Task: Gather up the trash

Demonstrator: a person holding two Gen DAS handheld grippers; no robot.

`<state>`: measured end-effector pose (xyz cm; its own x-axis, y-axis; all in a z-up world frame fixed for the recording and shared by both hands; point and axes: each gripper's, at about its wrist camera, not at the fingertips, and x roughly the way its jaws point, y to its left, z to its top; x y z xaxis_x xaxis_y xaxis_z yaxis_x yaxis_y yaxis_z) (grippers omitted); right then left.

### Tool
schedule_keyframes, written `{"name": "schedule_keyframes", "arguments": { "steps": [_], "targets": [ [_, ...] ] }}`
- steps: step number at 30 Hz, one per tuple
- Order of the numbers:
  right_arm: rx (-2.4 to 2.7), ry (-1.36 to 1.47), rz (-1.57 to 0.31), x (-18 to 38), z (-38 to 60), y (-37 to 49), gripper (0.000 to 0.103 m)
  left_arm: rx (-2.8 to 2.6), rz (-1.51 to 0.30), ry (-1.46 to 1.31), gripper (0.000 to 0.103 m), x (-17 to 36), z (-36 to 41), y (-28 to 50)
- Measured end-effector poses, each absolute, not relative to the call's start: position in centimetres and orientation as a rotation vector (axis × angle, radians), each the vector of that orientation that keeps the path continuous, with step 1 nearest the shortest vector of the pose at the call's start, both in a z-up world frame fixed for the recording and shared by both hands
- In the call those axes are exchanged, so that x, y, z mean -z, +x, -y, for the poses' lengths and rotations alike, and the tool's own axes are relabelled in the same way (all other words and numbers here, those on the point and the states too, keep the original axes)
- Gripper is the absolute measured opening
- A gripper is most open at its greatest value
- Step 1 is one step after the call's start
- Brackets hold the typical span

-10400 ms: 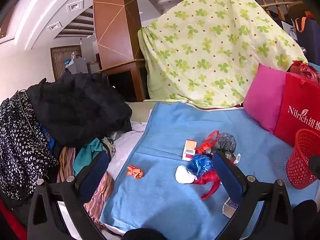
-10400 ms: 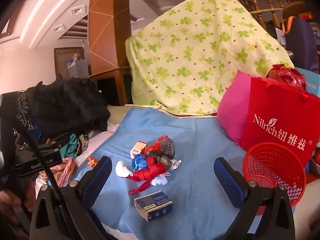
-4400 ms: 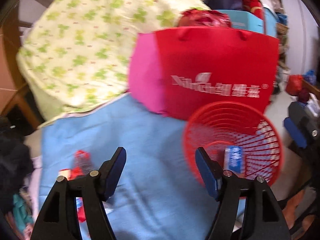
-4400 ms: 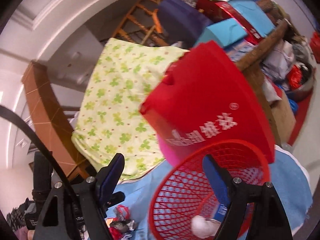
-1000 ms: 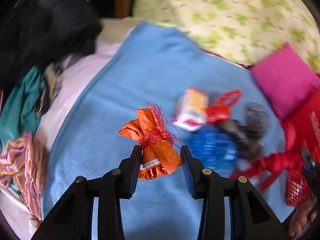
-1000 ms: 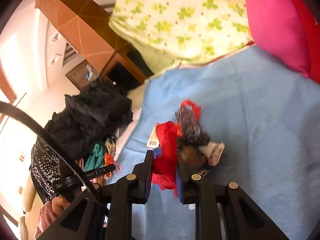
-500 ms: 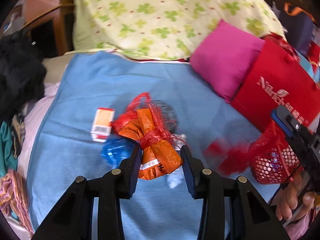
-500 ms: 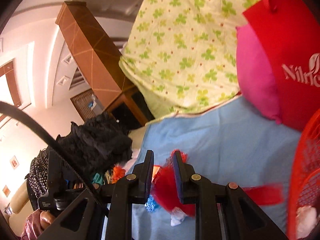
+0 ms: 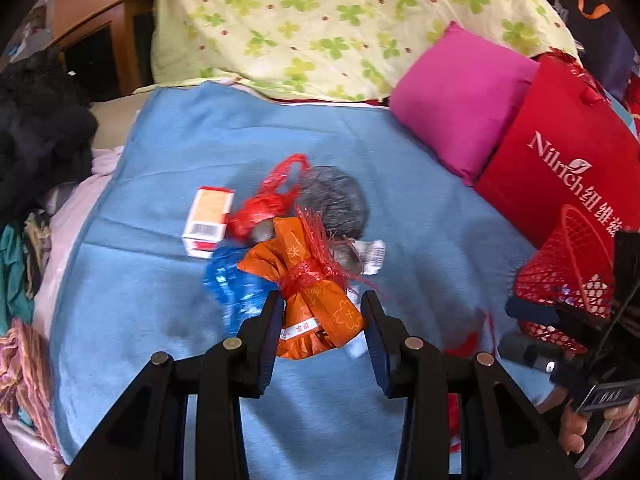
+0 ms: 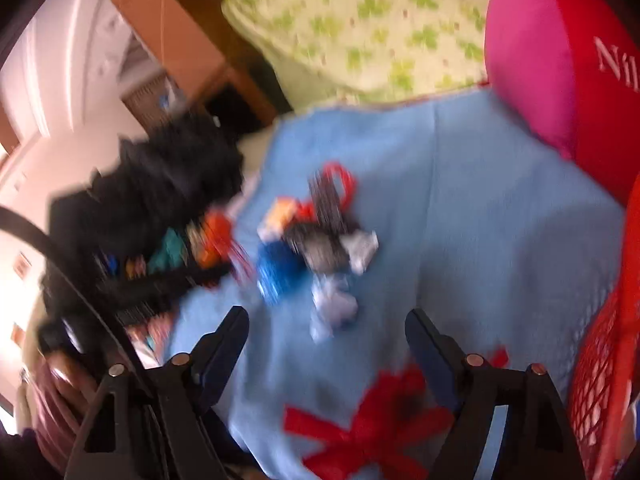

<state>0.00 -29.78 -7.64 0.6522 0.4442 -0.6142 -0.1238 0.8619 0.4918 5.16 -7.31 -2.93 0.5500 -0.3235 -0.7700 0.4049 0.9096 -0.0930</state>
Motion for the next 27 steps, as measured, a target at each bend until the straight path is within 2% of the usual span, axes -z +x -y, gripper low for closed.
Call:
{"name": "schedule_keyframes", "arguments": {
  "steps": [3, 6, 8, 10, 12, 13, 15, 20, 27],
  "targets": [
    [-0.313, 0.344, -0.866, 9.0, 28.9, -1.0, 0.082, 0.419, -0.878, 0.092, 0.041, 2.8, 5.9, 5.0],
    [-0.291, 0.296, -0.913, 10.3, 28.6, -2.2, 0.07, 0.403, -0.869, 0.091, 0.041, 2.9, 4.9, 4.6],
    [-0.276, 0.289, -0.971, 11.9, 28.7, -2.7, 0.067, 0.402, -0.869, 0.089, 0.041, 3.0, 4.8, 4.5],
    [-0.255, 0.283, -1.047, 13.9, 28.5, -2.6, 0.053, 0.408, -0.869, 0.086, 0.041, 3.0, 4.9, 4.3],
    [-0.249, 0.297, -1.117, 15.8, 28.1, -2.0, 0.048, 0.416, -0.867, 0.086, 0.041, 3.0, 5.3, 4.1],
    [-0.251, 0.305, -1.132, 16.4, 27.9, -1.9, 0.04, 0.42, -0.868, 0.085, 0.041, 3.0, 5.4, 4.0],
    [-0.246, 0.293, -1.141, 17.2, 27.1, -1.7, 0.035, 0.429, -0.868, 0.087, 0.041, 2.8, 5.8, 3.8],
    [-0.235, 0.257, -0.996, 14.5, 27.0, -2.4, 0.031, 0.436, -0.852, 0.1, 0.041, 1.9, 6.2, 3.3],
    [-0.188, 0.329, -0.643, 8.0, 30.0, -5.3, 0.031, 0.485, -0.787, 0.137, 0.041, -1.1, 8.3, 1.9]
  ]
}}
